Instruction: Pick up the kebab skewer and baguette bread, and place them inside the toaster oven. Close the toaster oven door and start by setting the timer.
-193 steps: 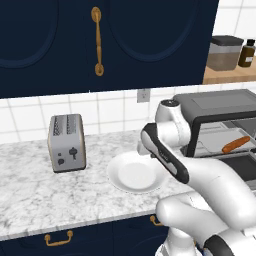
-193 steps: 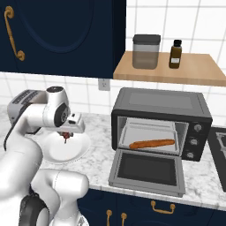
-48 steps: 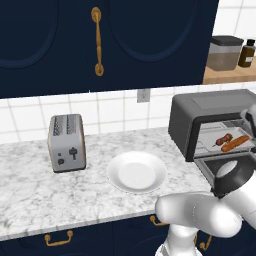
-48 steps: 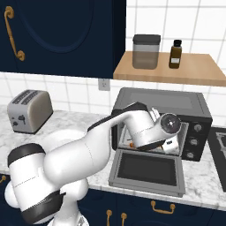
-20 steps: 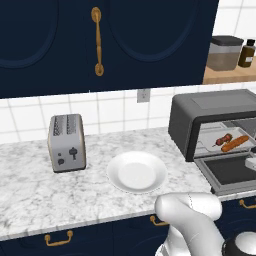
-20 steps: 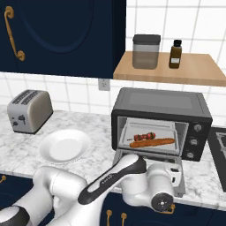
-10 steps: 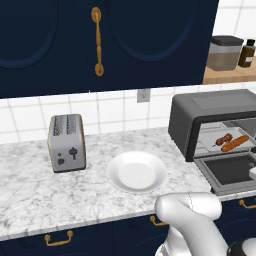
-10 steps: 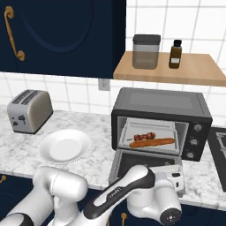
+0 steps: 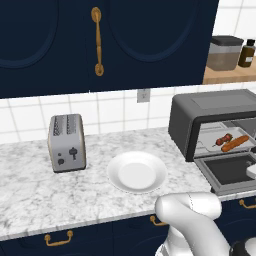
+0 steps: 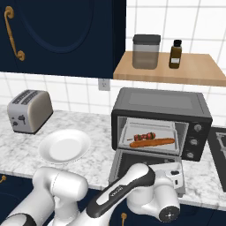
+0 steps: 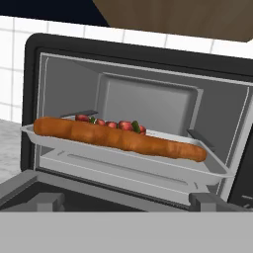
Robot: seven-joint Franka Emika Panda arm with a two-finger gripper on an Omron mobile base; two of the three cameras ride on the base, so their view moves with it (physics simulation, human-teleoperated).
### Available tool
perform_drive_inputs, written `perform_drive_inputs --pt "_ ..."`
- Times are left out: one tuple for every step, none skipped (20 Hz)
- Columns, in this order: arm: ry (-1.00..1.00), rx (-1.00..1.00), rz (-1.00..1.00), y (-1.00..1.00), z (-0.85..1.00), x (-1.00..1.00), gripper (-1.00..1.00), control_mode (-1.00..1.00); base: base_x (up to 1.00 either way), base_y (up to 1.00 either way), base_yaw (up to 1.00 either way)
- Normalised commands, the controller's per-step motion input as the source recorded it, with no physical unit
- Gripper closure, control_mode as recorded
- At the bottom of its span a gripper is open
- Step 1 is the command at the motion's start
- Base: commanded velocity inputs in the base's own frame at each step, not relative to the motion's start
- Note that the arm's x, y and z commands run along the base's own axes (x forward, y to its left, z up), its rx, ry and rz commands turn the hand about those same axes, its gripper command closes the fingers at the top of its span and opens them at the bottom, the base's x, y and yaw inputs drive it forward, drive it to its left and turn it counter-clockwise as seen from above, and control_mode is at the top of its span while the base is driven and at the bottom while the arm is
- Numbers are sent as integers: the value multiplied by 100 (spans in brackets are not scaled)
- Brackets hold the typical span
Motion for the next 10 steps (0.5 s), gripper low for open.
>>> perform_drive_inputs --pt "0 0 0 2 0 6 -100 -100 0 0 0" --pt "0 0 0 11 0 14 -100 -100 0 0 0" --pt "0 0 0 13 4 9 -100 -100 0 0 0" --pt "3 0 0 0 0 4 -100 -100 0 0 0" --pt "13 0 0 0 0 8 -100 -100 0 0 0" --pt "16 3 -1 0 0 4 -100 -100 0 0 0" --pt "15 4 -3 0 0 5 -100 -100 0 0 0" --pt "12 7 -4 0 0 16 -100 -100 0 0 0" --pt "13 14 -5 0 0 9 -100 -100 0 0 0" --pt "9 16 -5 0 0 18 -100 -100 0 0 0"
